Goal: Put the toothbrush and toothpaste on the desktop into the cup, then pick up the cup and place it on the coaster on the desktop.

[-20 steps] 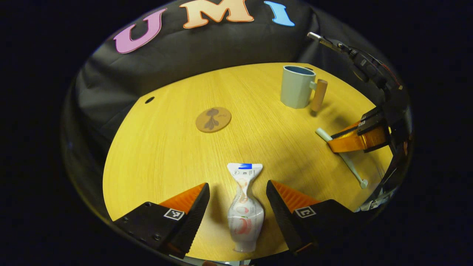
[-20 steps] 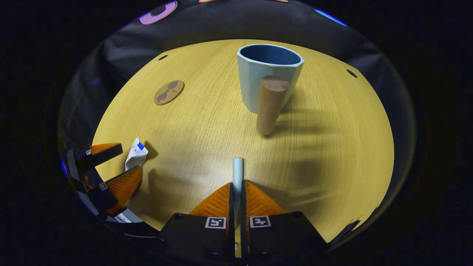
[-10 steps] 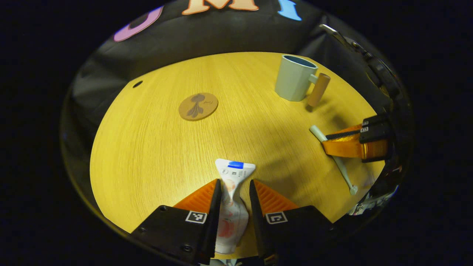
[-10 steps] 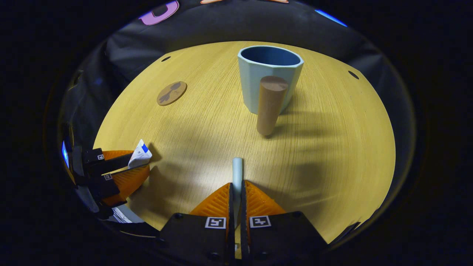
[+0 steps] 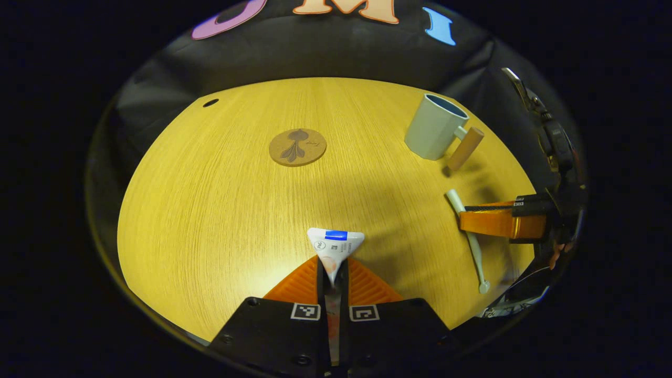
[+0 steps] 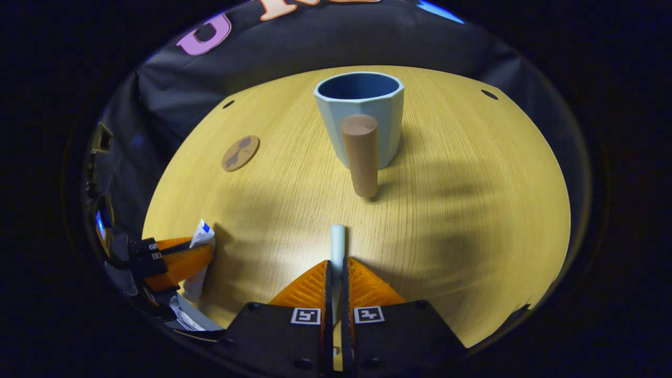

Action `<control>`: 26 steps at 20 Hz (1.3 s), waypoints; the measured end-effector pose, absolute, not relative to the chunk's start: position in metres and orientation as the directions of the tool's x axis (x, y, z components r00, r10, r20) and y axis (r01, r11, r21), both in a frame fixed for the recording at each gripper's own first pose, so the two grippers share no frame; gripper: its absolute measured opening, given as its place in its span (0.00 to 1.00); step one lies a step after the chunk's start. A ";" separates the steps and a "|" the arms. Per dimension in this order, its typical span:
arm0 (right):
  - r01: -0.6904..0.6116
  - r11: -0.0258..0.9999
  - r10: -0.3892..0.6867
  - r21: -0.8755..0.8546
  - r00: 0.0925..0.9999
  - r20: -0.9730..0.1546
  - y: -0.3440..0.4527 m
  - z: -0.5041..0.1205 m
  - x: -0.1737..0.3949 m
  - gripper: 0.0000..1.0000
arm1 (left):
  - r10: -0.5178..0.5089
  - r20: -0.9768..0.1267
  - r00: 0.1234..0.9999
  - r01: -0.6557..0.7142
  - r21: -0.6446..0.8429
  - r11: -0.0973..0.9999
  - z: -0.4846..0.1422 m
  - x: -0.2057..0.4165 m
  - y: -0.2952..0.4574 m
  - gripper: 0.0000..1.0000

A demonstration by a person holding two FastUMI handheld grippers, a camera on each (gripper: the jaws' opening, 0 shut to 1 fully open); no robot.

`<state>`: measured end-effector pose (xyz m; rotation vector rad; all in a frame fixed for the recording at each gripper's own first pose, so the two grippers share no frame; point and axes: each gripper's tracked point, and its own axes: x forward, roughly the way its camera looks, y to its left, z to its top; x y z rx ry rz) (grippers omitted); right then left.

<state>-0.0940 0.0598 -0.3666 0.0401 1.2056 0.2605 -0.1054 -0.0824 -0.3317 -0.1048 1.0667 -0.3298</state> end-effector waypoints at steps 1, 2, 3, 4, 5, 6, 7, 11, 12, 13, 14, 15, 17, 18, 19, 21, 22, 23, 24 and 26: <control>-0.181 0.965 0.243 0.190 0.345 -0.907 0.063 -0.361 -0.094 0.08 | -0.313 -0.838 0.447 0.192 -0.252 0.948 -0.329 -0.105 -0.080 0.06; -0.191 0.959 0.266 0.207 0.365 -0.892 0.064 -0.354 -0.092 0.09 | -0.321 -0.829 0.459 0.178 -0.268 0.947 -0.326 -0.103 -0.081 0.06; -0.202 0.954 0.286 0.222 0.392 -0.874 0.068 -0.346 -0.089 0.09 | -0.323 -0.823 0.468 0.164 -0.278 0.947 -0.323 -0.103 -0.080 0.06; -0.209 0.951 0.297 0.227 0.423 -0.856 0.069 -0.338 -0.086 0.09 | -0.325 -0.817 0.476 0.159 -0.284 0.946 -0.321 -0.102 -0.079 0.06; -0.216 0.948 0.310 0.234 0.458 -0.833 0.071 -0.327 -0.080 0.09 | -0.329 -0.807 0.490 0.162 -0.286 0.944 -0.317 -0.101 -0.078 0.06; -0.222 0.941 0.336 0.257 0.495 -0.801 0.076 -0.314 -0.073 0.08 | -0.330 -0.801 0.500 0.168 -0.283 0.944 -0.313 -0.100 -0.077 0.06; -0.226 0.934 0.355 0.275 0.527 -0.772 0.079 -0.302 -0.065 0.09 | -0.330 -0.794 0.511 0.172 -0.282 0.944 -0.307 -0.099 -0.077 0.06; -0.242 0.919 0.393 0.311 0.631 -0.669 0.086 -0.258 -0.028 0.09 | -0.351 -0.764 0.541 0.171 -0.309 0.936 -0.287 -0.094 -0.080 0.05; -0.243 0.913 0.404 0.328 0.650 -0.644 0.088 -0.247 -0.020 0.09 | -0.354 -0.759 0.547 0.169 -0.314 0.934 -0.282 -0.093 -0.081 0.05; -0.242 0.910 0.408 0.336 0.664 -0.627 0.089 -0.239 -0.010 0.09 | -0.357 -0.753 0.553 0.172 -0.316 0.933 -0.275 -0.092 -0.081 0.05; -0.244 0.905 0.416 0.350 0.686 -0.597 0.091 -0.229 0.004 0.08 | -0.361 -0.743 0.563 0.176 -0.319 0.931 -0.270 -0.090 -0.084 0.05; -0.245 0.899 0.422 0.364 0.706 -0.569 0.093 -0.219 0.017 0.08 | -0.364 -0.731 0.577 0.179 -0.321 0.930 -0.261 -0.087 -0.086 0.05; -0.247 0.894 0.423 0.373 0.738 -0.526 0.090 -0.207 0.043 0.08 | -0.367 -0.712 0.599 0.179 -0.327 0.928 -0.248 -0.086 -0.088 0.05; -0.243 0.896 0.415 0.371 0.754 -0.509 0.086 -0.201 0.055 0.09 | -0.365 -0.707 0.606 0.176 -0.328 0.928 -0.242 -0.085 -0.090 0.05; -0.240 0.896 0.411 0.375 0.767 -0.492 0.085 -0.197 0.066 0.09 | -0.361 -0.700 0.616 0.174 -0.326 0.929 -0.236 -0.084 -0.090 0.05; -0.225 0.898 0.393 0.379 0.800 -0.454 0.080 -0.186 0.086 0.08 | -0.345 -0.692 0.634 0.161 -0.319 0.934 -0.226 -0.084 -0.088 0.05; -0.215 0.900 0.379 0.378 0.815 -0.438 0.077 -0.186 0.097 0.09 | -0.338 -0.686 0.644 0.151 -0.319 0.936 -0.221 -0.083 -0.088 0.05; -0.205 0.903 0.364 0.377 0.831 -0.421 0.074 -0.185 0.107 0.08 | -0.330 -0.682 0.652 0.140 -0.320 0.937 -0.217 -0.083 -0.086 0.05; -0.196 0.907 0.350 0.372 0.842 -0.410 0.071 -0.186 0.117 0.09 | -0.323 -0.680 0.658 0.129 -0.320 0.938 -0.215 -0.085 -0.085 0.05; -0.175 0.916 0.316 0.361 0.868 -0.382 0.064 -0.186 0.136 0.09 | -0.305 -0.680 0.667 0.112 -0.314 0.943 -0.213 -0.087 -0.083 0.05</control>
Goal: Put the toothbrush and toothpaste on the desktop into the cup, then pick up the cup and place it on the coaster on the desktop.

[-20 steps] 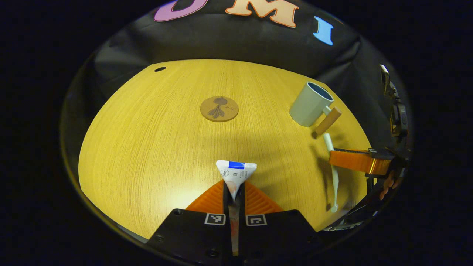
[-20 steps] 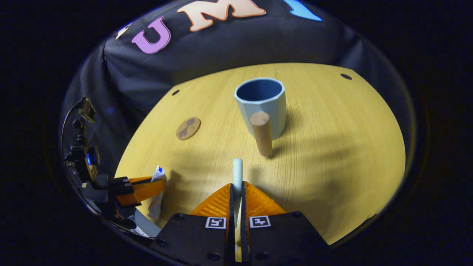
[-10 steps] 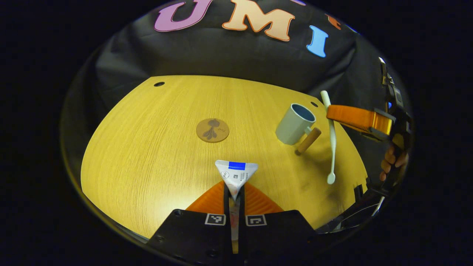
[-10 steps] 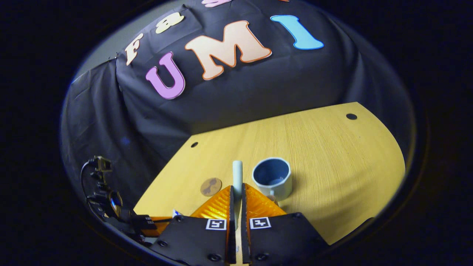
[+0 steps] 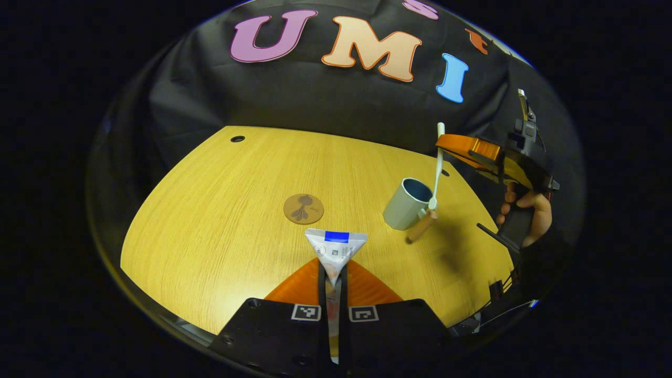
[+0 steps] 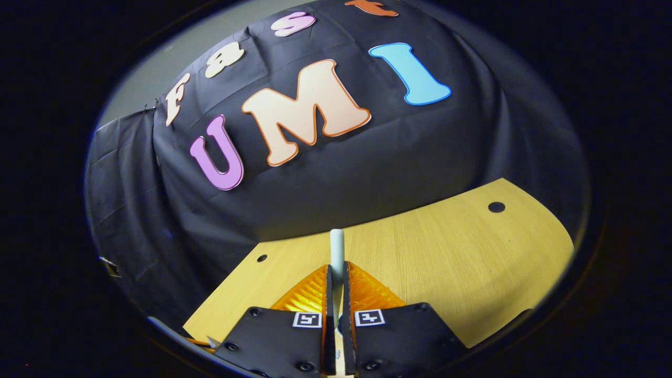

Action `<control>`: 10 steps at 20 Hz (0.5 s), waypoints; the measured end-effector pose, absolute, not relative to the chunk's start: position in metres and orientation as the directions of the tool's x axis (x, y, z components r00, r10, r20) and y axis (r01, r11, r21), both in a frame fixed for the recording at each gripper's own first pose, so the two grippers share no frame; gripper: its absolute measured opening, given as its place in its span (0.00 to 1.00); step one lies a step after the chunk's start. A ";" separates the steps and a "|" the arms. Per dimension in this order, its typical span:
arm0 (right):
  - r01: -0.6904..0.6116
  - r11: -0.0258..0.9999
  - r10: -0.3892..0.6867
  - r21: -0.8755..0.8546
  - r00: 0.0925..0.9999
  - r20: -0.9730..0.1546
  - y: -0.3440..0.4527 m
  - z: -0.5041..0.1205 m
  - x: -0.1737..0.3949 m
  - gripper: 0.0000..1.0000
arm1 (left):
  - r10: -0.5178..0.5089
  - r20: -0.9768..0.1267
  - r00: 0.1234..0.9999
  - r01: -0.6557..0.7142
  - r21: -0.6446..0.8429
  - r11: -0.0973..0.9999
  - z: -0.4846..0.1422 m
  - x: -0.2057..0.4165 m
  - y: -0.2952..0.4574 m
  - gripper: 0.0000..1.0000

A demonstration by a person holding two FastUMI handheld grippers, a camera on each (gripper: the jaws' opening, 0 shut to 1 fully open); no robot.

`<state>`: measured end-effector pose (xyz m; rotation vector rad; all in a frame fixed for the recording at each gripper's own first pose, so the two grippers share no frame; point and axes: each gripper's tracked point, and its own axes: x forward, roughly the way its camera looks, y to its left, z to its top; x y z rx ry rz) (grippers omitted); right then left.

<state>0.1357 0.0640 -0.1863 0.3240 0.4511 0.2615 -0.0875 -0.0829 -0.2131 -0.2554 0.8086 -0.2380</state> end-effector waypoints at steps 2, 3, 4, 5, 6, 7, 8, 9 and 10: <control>-0.149 0.930 0.276 0.335 0.886 -0.372 0.057 -0.192 0.151 0.08 | -0.289 -0.678 0.676 0.099 -0.305 0.947 -0.210 -0.084 -0.081 0.05; -0.144 0.935 0.267 0.324 0.887 -0.376 0.055 -0.198 0.154 0.09 | -0.282 -0.679 0.678 0.093 -0.302 0.949 -0.209 -0.083 -0.082 0.05; -0.141 0.939 0.261 0.313 0.886 -0.383 0.053 -0.203 0.157 0.09 | -0.277 -0.677 0.682 0.088 -0.299 0.950 -0.207 -0.084 -0.081 0.05; -0.138 0.944 0.253 0.301 0.886 -0.388 0.052 -0.207 0.158 0.09 | -0.272 -0.676 0.685 0.085 -0.297 0.951 -0.206 -0.084 -0.080 0.05; -0.140 0.947 0.250 0.289 0.887 -0.388 0.052 -0.211 0.160 0.09 | -0.268 -0.673 0.689 0.085 -0.292 0.953 -0.205 -0.084 -0.079 0.05; -0.141 0.950 0.246 0.280 0.887 -0.390 0.052 -0.214 0.161 0.08 | -0.265 -0.671 0.692 0.086 -0.288 0.954 -0.203 -0.084 -0.078 0.05; -0.141 0.952 0.244 0.272 0.886 -0.394 0.051 -0.218 0.162 0.08 | -0.265 -0.668 0.695 0.090 -0.284 0.955 -0.202 -0.081 -0.079 0.05; -0.141 0.954 0.242 0.265 0.884 -0.401 0.052 -0.221 0.161 0.08 | -0.266 -0.667 0.696 0.093 -0.283 0.955 -0.201 -0.079 -0.080 0.05; -0.142 0.955 0.243 0.261 0.878 -0.413 0.052 -0.224 0.160 0.09 | -0.268 -0.663 0.699 0.097 -0.283 0.954 -0.198 -0.080 -0.079 0.05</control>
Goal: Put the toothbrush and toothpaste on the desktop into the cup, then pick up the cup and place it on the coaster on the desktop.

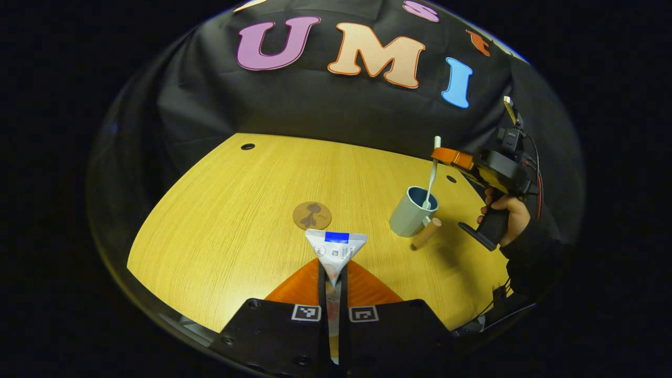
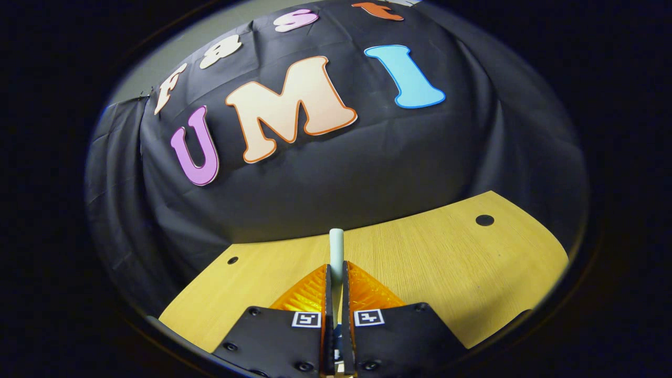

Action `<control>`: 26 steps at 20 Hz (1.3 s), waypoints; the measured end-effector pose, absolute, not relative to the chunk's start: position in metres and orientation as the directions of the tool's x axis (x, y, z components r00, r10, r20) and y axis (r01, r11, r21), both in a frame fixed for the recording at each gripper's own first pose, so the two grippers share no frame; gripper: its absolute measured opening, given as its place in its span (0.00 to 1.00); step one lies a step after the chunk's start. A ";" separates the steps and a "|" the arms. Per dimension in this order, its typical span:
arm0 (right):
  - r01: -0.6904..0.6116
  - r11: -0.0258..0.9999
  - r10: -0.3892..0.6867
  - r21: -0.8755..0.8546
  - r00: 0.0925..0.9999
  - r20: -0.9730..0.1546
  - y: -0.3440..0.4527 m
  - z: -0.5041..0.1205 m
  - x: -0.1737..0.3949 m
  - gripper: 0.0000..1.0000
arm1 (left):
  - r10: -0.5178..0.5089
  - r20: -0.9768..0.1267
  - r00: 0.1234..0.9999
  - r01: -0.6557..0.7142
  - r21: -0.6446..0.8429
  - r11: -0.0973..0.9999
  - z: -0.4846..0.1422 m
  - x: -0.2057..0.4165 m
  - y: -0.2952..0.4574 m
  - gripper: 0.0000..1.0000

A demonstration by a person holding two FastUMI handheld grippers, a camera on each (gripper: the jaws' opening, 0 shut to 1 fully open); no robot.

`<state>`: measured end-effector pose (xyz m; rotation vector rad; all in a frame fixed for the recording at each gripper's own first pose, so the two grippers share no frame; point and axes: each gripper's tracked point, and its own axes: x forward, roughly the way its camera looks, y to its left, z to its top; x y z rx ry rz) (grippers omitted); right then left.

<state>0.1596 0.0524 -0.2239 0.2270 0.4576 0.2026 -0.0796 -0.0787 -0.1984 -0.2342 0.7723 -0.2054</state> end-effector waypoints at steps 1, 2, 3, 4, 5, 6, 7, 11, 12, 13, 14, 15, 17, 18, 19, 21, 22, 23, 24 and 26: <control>-0.146 0.955 0.250 0.260 0.867 -0.432 0.056 -0.235 0.161 0.07 | -0.275 -0.660 0.700 0.106 -0.285 0.953 -0.195 -0.078 -0.079 0.05; -0.152 0.954 0.259 0.259 0.855 -0.449 0.058 -0.237 0.153 0.11 | -0.283 -0.653 0.703 0.116 -0.287 0.951 -0.193 -0.075 -0.081 0.05; -0.160 0.953 0.267 0.257 0.844 -0.465 0.059 -0.241 0.147 0.07 | -0.291 -0.643 0.709 0.128 -0.288 0.949 -0.190 -0.069 -0.084 0.05; -0.168 0.952 0.275 0.256 0.836 -0.474 0.058 -0.240 0.140 0.16 | -0.302 -0.632 0.714 0.143 -0.291 0.946 -0.187 -0.060 -0.091 0.05; -0.177 0.949 0.286 0.259 0.829 -0.480 0.059 -0.242 0.135 0.21 | -0.313 -0.621 0.718 0.155 -0.295 0.943 -0.185 -0.054 -0.095 0.05; -0.183 0.947 0.294 0.265 0.826 -0.481 0.057 -0.240 0.128 0.29 | -0.325 -0.612 0.721 0.168 -0.301 0.939 -0.183 -0.049 -0.099 0.05; -0.188 0.944 0.303 0.272 0.821 -0.484 0.056 -0.241 0.121 0.49 | -0.338 -0.602 0.723 0.181 -0.306 0.935 -0.180 -0.044 -0.103 0.05; -0.174 0.951 0.287 0.256 0.802 -0.523 0.027 -0.247 0.084 0.98 | -0.384 -0.560 0.734 0.230 -0.328 0.916 -0.170 -0.021 -0.120 0.05; -0.162 0.953 0.278 0.254 0.799 -0.533 0.017 -0.248 0.075 0.98 | -0.397 -0.550 0.735 0.243 -0.334 0.911 -0.166 -0.014 -0.126 0.05; -0.150 0.955 0.271 0.255 0.792 -0.547 0.008 -0.251 0.064 0.98 | -0.411 -0.533 0.740 0.257 -0.340 0.905 -0.161 -0.008 -0.132 0.05; -0.138 0.957 0.263 0.254 0.782 -0.565 0.000 -0.256 0.052 0.98 | -0.425 -0.521 0.740 0.274 -0.344 0.898 -0.159 0.000 -0.139 0.05; -0.128 0.960 0.255 0.251 0.774 -0.579 -0.011 -0.260 0.040 0.99 | -0.439 -0.507 0.742 0.290 -0.347 0.892 -0.154 0.008 -0.146 0.05; -0.105 0.965 0.233 0.238 0.759 -0.608 -0.028 -0.268 0.019 0.94 | -0.463 -0.481 0.744 0.321 -0.350 0.880 -0.147 0.024 -0.161 0.05; -0.093 0.966 0.226 0.241 0.753 -0.618 -0.035 -0.269 0.011 0.94 | -0.475 -0.467 0.746 0.336 -0.351 0.874 -0.143 0.032 -0.169 0.05; -0.081 0.967 0.220 0.242 0.747 -0.627 -0.039 -0.270 0.004 0.99 | -0.487 -0.450 0.748 0.351 -0.354 0.867 -0.138 0.040 -0.176 0.05; -0.058 0.968 0.206 0.244 0.740 -0.640 -0.048 -0.272 -0.007 0.99 | -0.512 -0.415 0.752 0.379 -0.364 0.851 -0.129 0.054 -0.193 0.05; -0.050 0.968 0.201 0.244 0.738 -0.645 -0.052 -0.272 -0.011 0.99 | -0.523 -0.400 0.753 0.393 -0.365 0.844 -0.126 0.061 -0.202 0.05; -0.047 0.969 0.198 0.243 0.737 -0.647 -0.055 -0.271 -0.015 0.94 | -0.532 -0.385 0.754 0.406 -0.364 0.838 -0.123 0.068 -0.210 0.05; -0.046 0.970 0.195 0.240 0.737 -0.647 -0.057 -0.269 -0.019 0.94 | -0.540 -0.369 0.756 0.418 -0.363 0.833 -0.120 0.073 -0.219 0.05; -0.047 0.970 0.193 0.237 0.738 -0.646 -0.061 -0.266 -0.023 0.94 | -0.548 -0.344 0.763 0.427 -0.368 0.826 -0.119 0.085 -0.233 0.05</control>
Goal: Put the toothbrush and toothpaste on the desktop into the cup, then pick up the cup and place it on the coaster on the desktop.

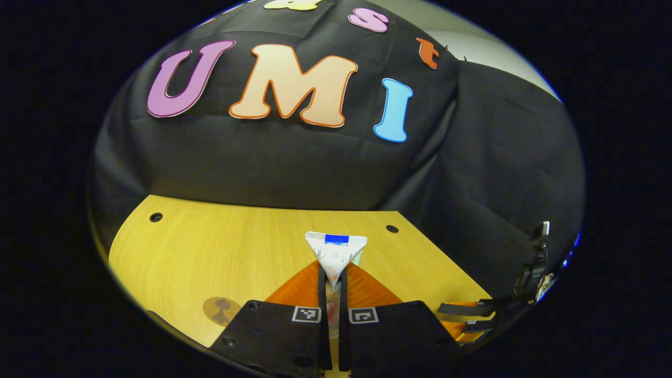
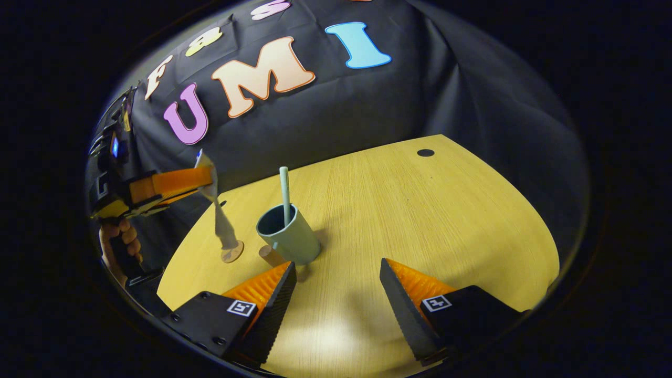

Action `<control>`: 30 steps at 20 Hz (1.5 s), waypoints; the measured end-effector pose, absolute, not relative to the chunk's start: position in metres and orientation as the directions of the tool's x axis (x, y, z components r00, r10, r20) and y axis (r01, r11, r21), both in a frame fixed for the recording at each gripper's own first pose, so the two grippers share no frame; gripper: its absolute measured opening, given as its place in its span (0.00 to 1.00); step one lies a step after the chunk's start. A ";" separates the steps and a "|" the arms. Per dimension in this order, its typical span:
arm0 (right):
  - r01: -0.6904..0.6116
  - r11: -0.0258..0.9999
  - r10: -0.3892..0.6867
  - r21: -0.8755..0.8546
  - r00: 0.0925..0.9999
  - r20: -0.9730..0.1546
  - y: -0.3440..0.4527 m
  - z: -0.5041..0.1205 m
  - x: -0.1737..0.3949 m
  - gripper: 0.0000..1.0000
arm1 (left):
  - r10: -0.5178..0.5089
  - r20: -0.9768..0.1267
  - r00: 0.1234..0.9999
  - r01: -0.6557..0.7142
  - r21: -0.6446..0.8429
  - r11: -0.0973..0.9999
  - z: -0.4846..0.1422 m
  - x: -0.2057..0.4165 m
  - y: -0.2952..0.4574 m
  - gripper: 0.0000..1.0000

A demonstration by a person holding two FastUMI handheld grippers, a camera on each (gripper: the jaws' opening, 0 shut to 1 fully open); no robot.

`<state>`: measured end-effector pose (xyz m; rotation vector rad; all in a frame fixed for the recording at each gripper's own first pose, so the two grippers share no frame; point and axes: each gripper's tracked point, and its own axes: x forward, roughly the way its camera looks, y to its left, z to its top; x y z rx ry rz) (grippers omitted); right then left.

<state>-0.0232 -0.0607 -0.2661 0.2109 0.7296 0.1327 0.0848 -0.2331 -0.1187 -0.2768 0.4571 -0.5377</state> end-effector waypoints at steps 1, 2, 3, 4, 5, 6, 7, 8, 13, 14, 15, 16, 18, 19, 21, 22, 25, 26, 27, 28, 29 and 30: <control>-0.048 0.970 0.195 0.237 0.737 -0.647 -0.062 -0.266 -0.026 0.94 | -0.553 -0.327 0.767 0.431 -0.376 0.820 -0.117 0.091 -0.239 0.05; -0.049 0.971 0.193 0.233 0.736 -0.649 -0.063 -0.266 -0.028 0.99 | -0.555 -0.317 0.769 0.432 -0.382 0.817 -0.118 0.095 -0.246 0.07; -0.048 0.972 0.190 0.230 0.736 -0.650 -0.065 -0.265 -0.030 0.99 | -0.552 -0.315 0.772 0.430 -0.381 0.818 -0.119 0.100 -0.251 0.05; -0.047 0.973 0.188 0.228 0.734 -0.652 -0.069 -0.265 -0.031 0.99 | -0.545 -0.310 0.779 0.423 -0.381 0.822 -0.122 0.105 -0.254 0.05; -0.043 0.973 0.186 0.227 0.733 -0.655 -0.071 -0.266 -0.033 0.99 | -0.538 -0.312 0.783 0.415 -0.383 0.825 -0.125 0.108 -0.257 0.05; -0.038 0.973 0.183 0.227 0.729 -0.659 -0.074 -0.268 -0.035 0.99 | -0.537 -0.306 0.786 0.411 -0.389 0.824 -0.127 0.112 -0.262 0.05; -0.032 0.973 0.179 0.227 0.726 -0.664 -0.078 -0.270 -0.038 0.99 | -0.536 -0.310 0.785 0.406 -0.396 0.824 -0.130 0.112 -0.266 0.05; -0.027 0.974 0.176 0.227 0.725 -0.666 -0.081 -0.270 -0.040 0.94 | -0.534 -0.305 0.789 0.404 -0.397 0.824 -0.132 0.113 -0.270 0.05; -0.012 0.976 0.159 0.219 0.724 -0.671 -0.097 -0.269 -0.044 0.99 | -0.513 -0.348 0.784 0.384 -0.378 0.843 -0.154 0.104 -0.282 0.05; -0.012 0.975 0.161 0.221 0.724 -0.670 -0.099 -0.268 -0.042 0.99 | -0.504 -0.357 0.786 0.380 -0.364 0.850 -0.158 0.101 -0.282 0.05; -0.012 0.975 0.163 0.224 0.724 -0.671 -0.100 -0.268 -0.042 0.99 | -0.499 -0.369 0.784 0.377 -0.355 0.855 -0.162 0.099 -0.283 0.06; -0.016 0.974 0.168 0.228 0.723 -0.671 -0.100 -0.267 -0.040 0.99 | -0.494 -0.379 0.783 0.373 -0.349 0.860 -0.166 0.095 -0.283 0.07; -0.027 0.973 0.178 0.228 0.713 -0.678 -0.098 -0.267 -0.036 0.99 | -0.481 -0.395 0.783 0.360 -0.344 0.867 -0.170 0.086 -0.281 0.10; -0.038 0.973 0.188 0.229 0.705 -0.683 -0.095 -0.267 -0.032 0.99 | -0.467 -0.393 0.792 0.351 -0.333 0.875 -0.168 0.085 -0.279 0.11; -0.064 0.971 0.212 0.233 0.682 -0.700 -0.086 -0.266 -0.025 0.94 | -0.446 -0.393 0.804 0.339 -0.313 0.887 -0.169 0.079 -0.273 0.17; -0.075 0.970 0.223 0.233 0.669 -0.709 -0.081 -0.264 -0.020 0.98 | -0.437 -0.403 0.804 0.331 -0.308 0.892 -0.173 0.075 -0.271 0.31; -0.122 0.965 0.256 0.232 0.635 -0.729 -0.061 -0.256 -0.006 0.99 | -0.418 -0.444 0.792 0.302 -0.310 0.901 -0.185 0.056 -0.260 0.63; -0.142 0.964 0.265 0.227 0.619 -0.739 -0.054 -0.254 -0.002 0.99 | -0.411 -0.450 0.793 0.291 -0.312 0.904 -0.184 0.052 -0.254 0.80; -0.160 0.961 0.277 0.226 0.601 -0.750 -0.045 -0.252 0.002 0.98 | -0.412 -0.449 0.793 0.289 -0.318 0.903 -0.185 0.047 -0.251 0.96; -0.175 0.957 0.290 0.231 0.581 -0.761 -0.036 -0.251 0.005 0.98 | -0.406 -0.448 0.796 0.286 -0.314 0.905 -0.184 0.043 -0.243 0.98; -0.181 0.955 0.298 0.236 0.551 -0.780 -0.027 -0.251 0.006 0.98 | -0.406 -0.445 0.798 0.290 -0.307 0.906 -0.180 0.039 -0.235 0.95; -0.178 0.954 0.298 0.239 0.531 -0.793 -0.020 -0.251 0.008 0.98 | -0.405 -0.436 0.804 0.295 -0.298 0.908 -0.176 0.036 -0.226 0.95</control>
